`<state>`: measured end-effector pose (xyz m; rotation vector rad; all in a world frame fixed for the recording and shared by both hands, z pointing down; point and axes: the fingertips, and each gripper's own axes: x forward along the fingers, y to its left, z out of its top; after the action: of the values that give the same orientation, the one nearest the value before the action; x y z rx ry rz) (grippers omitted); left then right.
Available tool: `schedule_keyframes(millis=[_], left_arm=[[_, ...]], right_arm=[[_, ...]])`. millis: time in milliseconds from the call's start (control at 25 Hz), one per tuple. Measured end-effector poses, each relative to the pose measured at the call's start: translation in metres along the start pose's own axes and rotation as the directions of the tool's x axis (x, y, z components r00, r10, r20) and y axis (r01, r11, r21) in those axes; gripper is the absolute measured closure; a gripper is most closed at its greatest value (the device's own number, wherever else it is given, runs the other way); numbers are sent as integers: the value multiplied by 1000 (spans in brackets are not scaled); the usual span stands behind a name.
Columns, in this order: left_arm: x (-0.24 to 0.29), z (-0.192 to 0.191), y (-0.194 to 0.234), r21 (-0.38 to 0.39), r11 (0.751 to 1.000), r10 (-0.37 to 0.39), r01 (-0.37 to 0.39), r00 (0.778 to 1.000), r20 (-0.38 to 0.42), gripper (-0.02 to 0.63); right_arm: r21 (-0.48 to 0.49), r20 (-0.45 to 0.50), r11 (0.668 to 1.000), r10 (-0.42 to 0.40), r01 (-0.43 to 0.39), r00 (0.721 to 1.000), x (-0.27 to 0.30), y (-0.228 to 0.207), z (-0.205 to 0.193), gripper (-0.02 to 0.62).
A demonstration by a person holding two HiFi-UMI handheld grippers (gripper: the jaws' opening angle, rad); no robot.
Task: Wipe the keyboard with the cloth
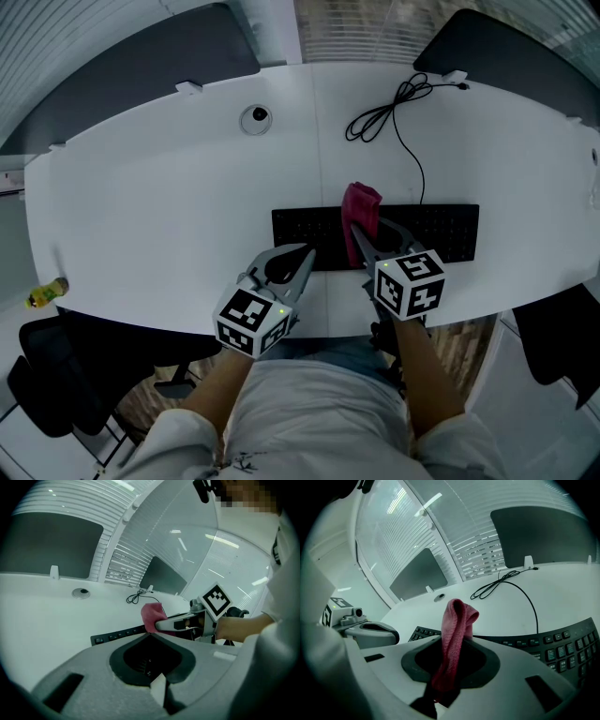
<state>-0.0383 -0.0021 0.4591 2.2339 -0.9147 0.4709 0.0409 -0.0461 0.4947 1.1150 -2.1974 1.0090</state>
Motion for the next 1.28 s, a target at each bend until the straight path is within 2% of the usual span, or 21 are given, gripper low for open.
schedule_keyframes(millis=[1280], left_arm=[[48, 6, -51, 32, 998, -53, 53, 998, -26, 595]], right_arm=[[37, 27, 994, -107, 106, 994, -59, -90, -4, 514]])
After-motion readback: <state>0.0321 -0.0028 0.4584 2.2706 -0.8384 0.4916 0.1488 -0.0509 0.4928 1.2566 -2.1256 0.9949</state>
